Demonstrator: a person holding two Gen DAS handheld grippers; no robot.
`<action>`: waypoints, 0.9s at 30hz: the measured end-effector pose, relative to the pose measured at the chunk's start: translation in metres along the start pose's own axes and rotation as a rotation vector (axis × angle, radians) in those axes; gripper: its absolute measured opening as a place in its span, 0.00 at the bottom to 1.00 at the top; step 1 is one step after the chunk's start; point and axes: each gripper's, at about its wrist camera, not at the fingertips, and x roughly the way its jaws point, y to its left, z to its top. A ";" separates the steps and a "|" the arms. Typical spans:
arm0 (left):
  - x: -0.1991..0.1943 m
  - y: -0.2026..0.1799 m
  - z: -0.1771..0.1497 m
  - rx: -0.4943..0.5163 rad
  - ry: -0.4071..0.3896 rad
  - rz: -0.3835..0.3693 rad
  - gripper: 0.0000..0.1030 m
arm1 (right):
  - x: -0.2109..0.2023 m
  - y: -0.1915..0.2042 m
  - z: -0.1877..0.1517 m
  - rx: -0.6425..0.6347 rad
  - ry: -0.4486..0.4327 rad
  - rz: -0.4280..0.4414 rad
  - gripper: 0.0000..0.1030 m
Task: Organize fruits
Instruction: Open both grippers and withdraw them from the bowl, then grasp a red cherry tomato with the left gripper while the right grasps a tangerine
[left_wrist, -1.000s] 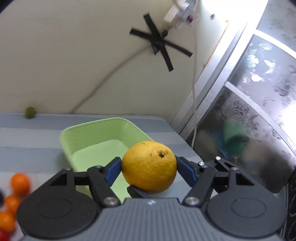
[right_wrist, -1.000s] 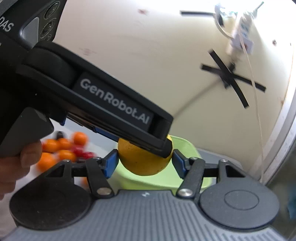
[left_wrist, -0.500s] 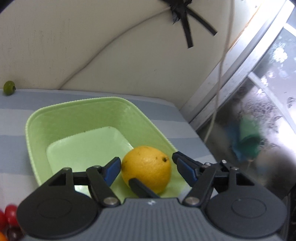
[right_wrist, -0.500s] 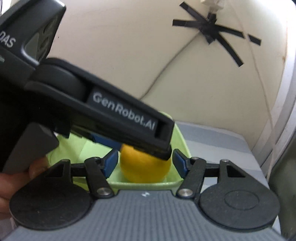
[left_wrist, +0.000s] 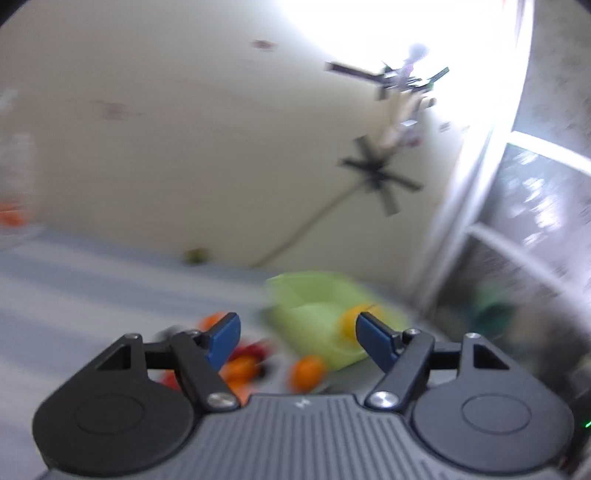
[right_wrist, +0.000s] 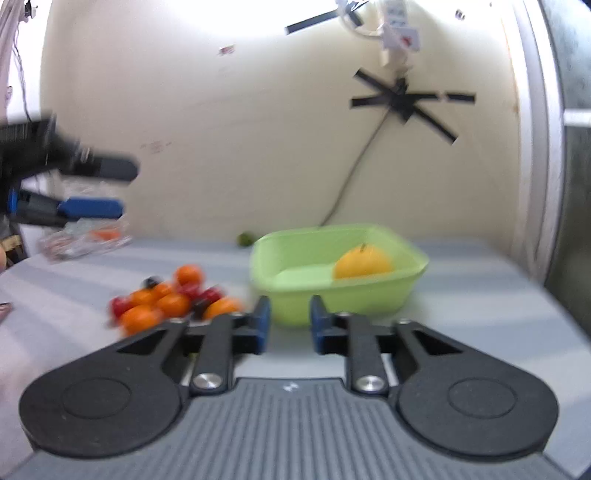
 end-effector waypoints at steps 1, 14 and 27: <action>-0.006 0.006 -0.011 0.014 0.007 0.044 0.69 | -0.005 0.010 -0.007 0.015 0.010 0.018 0.21; -0.012 0.016 -0.084 0.153 0.064 0.221 0.62 | -0.010 0.082 -0.037 -0.009 0.069 0.048 0.21; -0.022 0.022 -0.083 0.114 0.002 0.241 0.61 | -0.003 0.088 -0.045 -0.005 0.065 -0.050 0.21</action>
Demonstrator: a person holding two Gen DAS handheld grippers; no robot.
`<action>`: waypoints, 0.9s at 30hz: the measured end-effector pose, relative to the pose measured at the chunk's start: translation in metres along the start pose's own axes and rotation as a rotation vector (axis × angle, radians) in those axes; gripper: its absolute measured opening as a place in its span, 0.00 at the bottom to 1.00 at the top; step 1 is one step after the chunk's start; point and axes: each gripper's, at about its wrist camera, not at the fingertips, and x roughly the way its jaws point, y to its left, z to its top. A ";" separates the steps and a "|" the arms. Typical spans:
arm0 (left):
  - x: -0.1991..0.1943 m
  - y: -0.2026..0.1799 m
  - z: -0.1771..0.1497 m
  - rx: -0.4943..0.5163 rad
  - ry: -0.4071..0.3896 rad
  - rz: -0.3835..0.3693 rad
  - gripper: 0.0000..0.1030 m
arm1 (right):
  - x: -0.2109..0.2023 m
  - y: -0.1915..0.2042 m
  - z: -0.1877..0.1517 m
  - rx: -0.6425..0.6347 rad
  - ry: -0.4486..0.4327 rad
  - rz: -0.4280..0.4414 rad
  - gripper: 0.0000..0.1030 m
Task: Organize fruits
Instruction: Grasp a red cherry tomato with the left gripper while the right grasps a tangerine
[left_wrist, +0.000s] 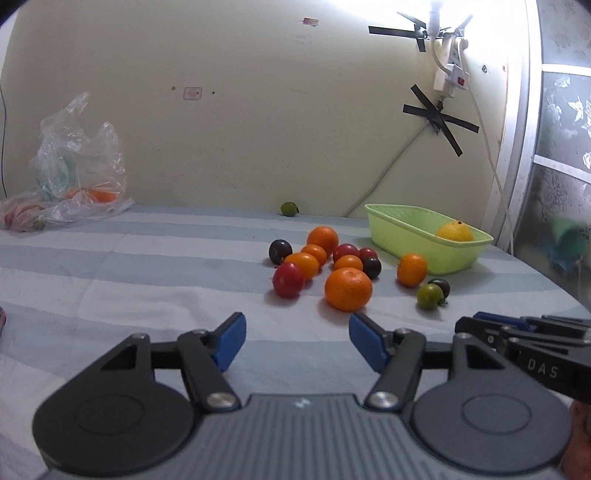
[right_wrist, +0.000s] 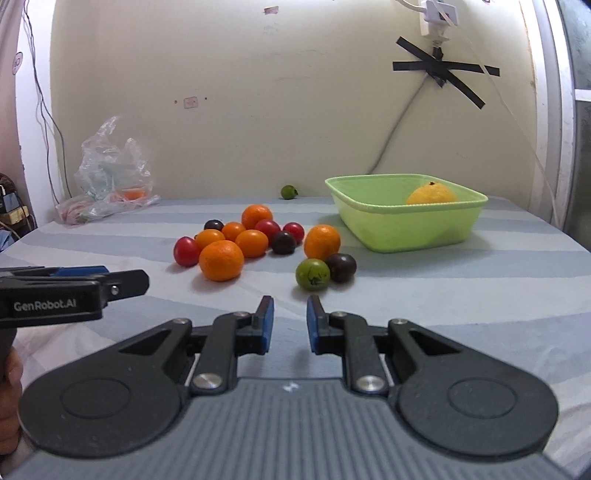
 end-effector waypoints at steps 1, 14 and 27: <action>0.000 0.001 0.000 -0.007 -0.002 0.003 0.61 | 0.001 0.000 0.000 -0.002 0.001 -0.002 0.21; 0.018 0.030 0.010 -0.150 0.093 -0.066 0.61 | 0.006 0.009 0.005 -0.048 0.025 0.022 0.21; 0.087 0.042 0.050 -0.152 0.184 -0.169 0.55 | 0.060 0.042 0.035 -0.268 0.083 0.183 0.34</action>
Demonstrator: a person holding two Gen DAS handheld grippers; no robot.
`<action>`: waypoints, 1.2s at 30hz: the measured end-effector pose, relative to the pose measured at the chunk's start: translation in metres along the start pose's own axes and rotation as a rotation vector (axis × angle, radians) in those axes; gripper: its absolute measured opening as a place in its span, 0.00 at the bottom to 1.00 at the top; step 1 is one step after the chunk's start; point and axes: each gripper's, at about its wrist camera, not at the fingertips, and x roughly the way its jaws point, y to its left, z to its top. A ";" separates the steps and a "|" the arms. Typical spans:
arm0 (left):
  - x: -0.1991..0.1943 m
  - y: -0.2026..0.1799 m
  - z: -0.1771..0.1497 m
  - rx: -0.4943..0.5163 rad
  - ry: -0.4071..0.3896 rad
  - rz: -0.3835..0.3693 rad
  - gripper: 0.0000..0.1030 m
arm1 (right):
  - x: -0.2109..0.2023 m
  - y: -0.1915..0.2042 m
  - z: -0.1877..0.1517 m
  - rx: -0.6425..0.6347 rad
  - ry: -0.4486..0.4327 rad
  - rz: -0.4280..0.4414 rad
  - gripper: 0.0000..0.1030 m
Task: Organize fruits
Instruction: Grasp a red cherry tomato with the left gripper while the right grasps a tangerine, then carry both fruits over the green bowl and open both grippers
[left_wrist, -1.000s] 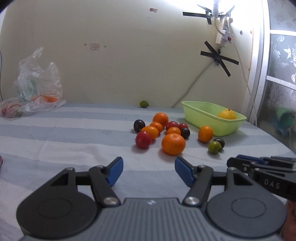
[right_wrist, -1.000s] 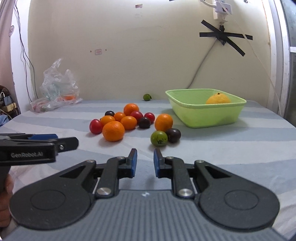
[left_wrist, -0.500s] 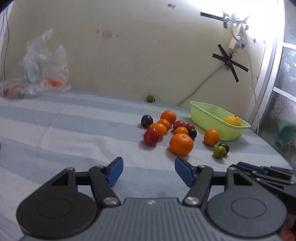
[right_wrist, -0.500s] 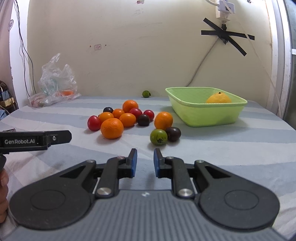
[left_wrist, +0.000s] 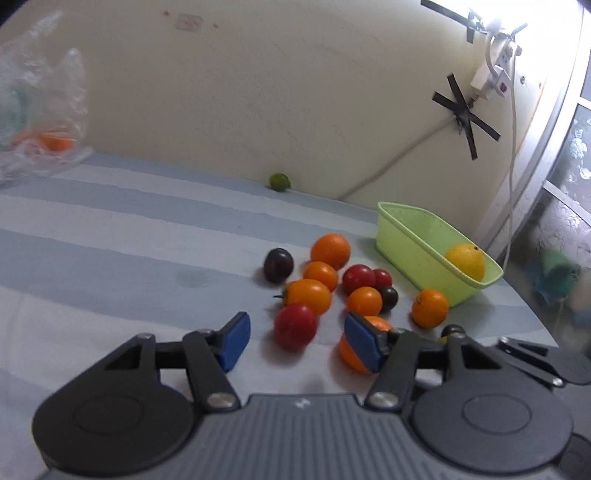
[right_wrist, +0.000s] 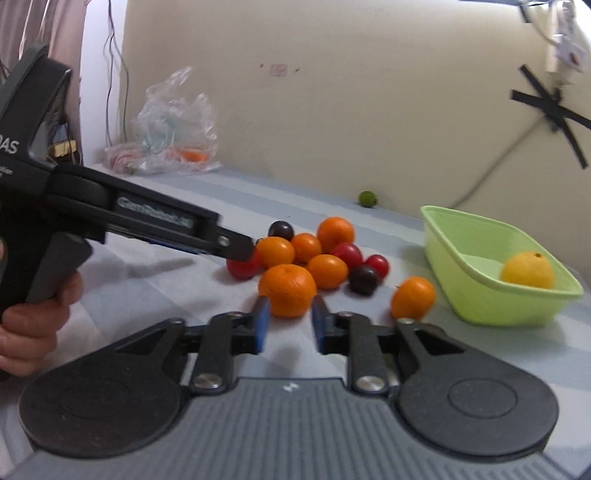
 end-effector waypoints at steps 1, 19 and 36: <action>0.002 -0.001 0.000 0.001 0.002 -0.008 0.54 | 0.002 0.000 0.001 -0.007 0.003 0.011 0.40; -0.017 -0.029 -0.029 0.007 0.035 -0.069 0.27 | -0.001 -0.008 -0.003 0.026 0.054 0.049 0.40; 0.011 -0.134 -0.039 0.136 0.135 -0.246 0.28 | -0.086 -0.072 -0.063 0.216 0.035 -0.119 0.40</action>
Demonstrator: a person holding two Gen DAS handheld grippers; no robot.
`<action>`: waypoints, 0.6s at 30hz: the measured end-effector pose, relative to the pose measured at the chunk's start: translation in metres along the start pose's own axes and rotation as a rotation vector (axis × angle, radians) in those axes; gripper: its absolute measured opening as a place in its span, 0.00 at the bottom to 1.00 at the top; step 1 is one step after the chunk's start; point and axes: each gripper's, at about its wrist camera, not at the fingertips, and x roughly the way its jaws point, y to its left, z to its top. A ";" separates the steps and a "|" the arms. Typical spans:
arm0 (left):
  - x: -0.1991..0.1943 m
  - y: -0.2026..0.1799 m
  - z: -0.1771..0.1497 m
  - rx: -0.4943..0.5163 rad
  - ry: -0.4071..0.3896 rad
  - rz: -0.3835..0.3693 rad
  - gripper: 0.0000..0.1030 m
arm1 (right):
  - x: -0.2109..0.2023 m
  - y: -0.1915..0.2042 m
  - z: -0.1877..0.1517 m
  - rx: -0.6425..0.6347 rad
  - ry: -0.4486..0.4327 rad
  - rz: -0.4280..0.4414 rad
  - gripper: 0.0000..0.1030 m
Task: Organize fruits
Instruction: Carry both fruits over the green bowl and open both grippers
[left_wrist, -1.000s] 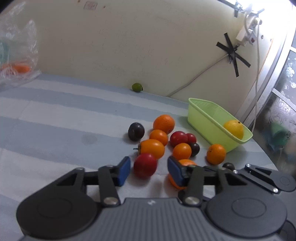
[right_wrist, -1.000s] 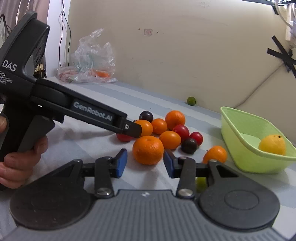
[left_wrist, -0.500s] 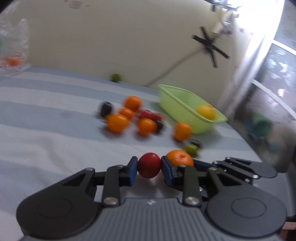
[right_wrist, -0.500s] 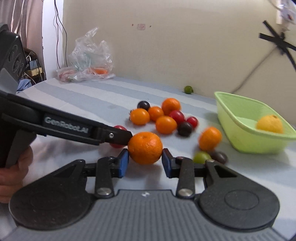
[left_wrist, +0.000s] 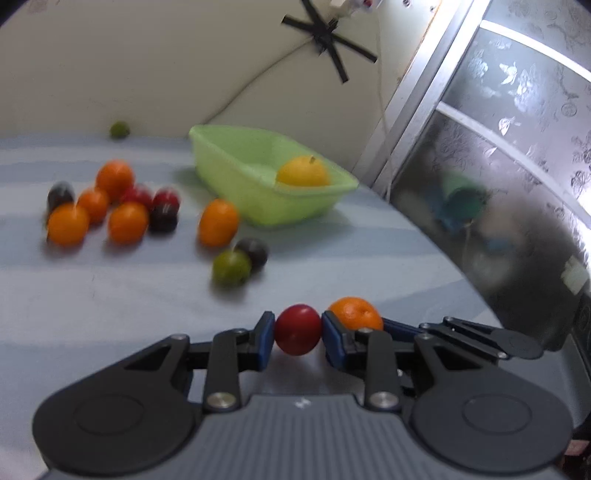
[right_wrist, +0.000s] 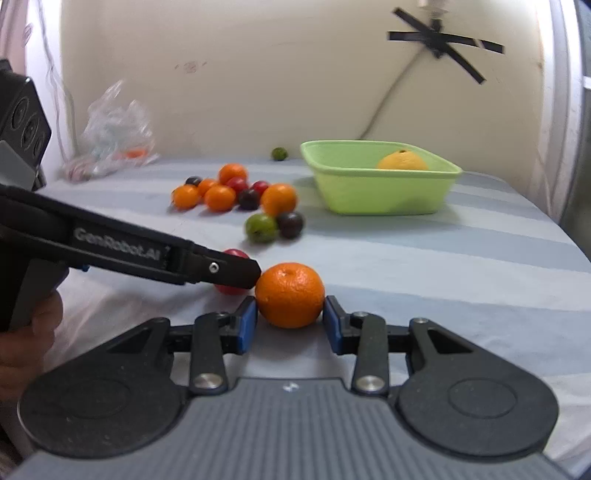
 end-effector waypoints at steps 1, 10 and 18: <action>0.000 -0.002 0.009 0.013 -0.014 0.002 0.27 | 0.000 -0.004 0.003 0.006 -0.016 -0.005 0.40; 0.049 0.022 0.116 0.004 -0.093 -0.005 0.28 | 0.034 -0.037 0.073 -0.016 -0.206 -0.065 0.40; 0.107 0.047 0.130 -0.054 -0.010 0.043 0.29 | 0.100 -0.048 0.089 -0.037 -0.135 -0.089 0.41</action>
